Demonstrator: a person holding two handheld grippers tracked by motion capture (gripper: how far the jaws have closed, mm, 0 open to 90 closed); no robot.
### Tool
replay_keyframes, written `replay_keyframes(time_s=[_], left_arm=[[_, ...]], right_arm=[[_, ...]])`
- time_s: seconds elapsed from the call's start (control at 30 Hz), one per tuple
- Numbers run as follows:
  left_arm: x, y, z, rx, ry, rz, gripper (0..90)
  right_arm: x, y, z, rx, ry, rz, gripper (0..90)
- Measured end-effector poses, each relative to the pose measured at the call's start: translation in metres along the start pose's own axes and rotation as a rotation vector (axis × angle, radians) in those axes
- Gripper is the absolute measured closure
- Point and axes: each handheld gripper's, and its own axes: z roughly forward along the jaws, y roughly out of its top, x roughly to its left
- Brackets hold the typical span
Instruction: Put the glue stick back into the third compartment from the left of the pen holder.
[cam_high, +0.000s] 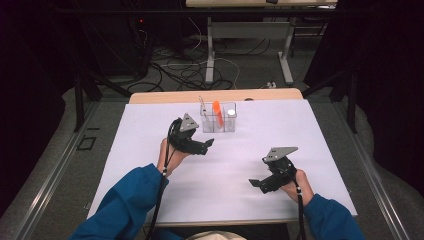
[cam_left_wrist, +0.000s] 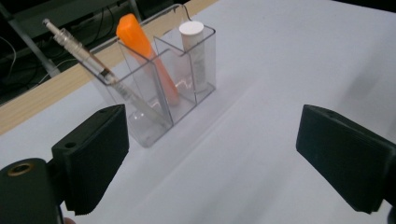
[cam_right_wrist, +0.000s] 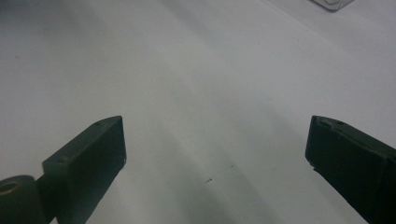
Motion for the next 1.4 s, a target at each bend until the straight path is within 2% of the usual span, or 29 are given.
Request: replay_keyframes(time_s=[0.17, 0.37, 0.53, 0.63, 0.67, 0.8, 0.93, 1.13, 1.27, 1.4], left_arm=[[-0.003, -0.016, -0.014, 0.028, 0.006, 0.007, 5.7], [-0.005, -0.032, -0.027, 0.053, 0.014, -0.014, 2.5], [-0.008, -0.046, -0.036, 0.08, 0.019, -0.002, 0.0], [-0.01, -0.056, -0.039, 0.086, 0.008, -0.022, 0.0], [-0.01, -0.059, -0.041, 0.089, 0.01, -0.017, 0.0], [-0.01, -0.072, -0.046, 0.1, 0.013, -0.04, 0.0], [-0.01, -0.082, -0.053, 0.112, 0.022, -0.04, 0.0], [-0.013, -0.101, -0.059, 0.125, 0.021, -0.072, 0.0], [-0.015, -0.108, -0.063, 0.131, 0.008, -0.085, 0.0], [-0.015, -0.11, -0.063, 0.137, 0.009, -0.082, 0.0]], right_arm=[[0.0, 0.0, 0.0, -0.002, 0.002, -0.002, 4.4], [0.0, 0.001, 0.001, 0.0, 0.002, 0.001, 4.4], [0.0, 0.0, 0.001, 0.004, 0.005, 0.001, 4.4], [0.0, 0.001, 0.001, 0.009, 0.003, -0.001, 4.4], [0.0, 0.001, 0.001, 0.009, 0.001, 0.0, 4.4], [0.0, 0.001, 0.001, 0.008, 0.003, -0.001, 4.4], [0.0, 0.0, 0.001, 0.01, 0.0, 0.0, 4.4], [0.0, 0.001, 0.002, 0.009, 0.003, -0.003, 4.4], [0.0, 0.001, 0.002, 0.01, 0.004, -0.002, 4.4], [0.001, 0.001, 0.002, 0.011, 0.0, 0.001, 4.4]])
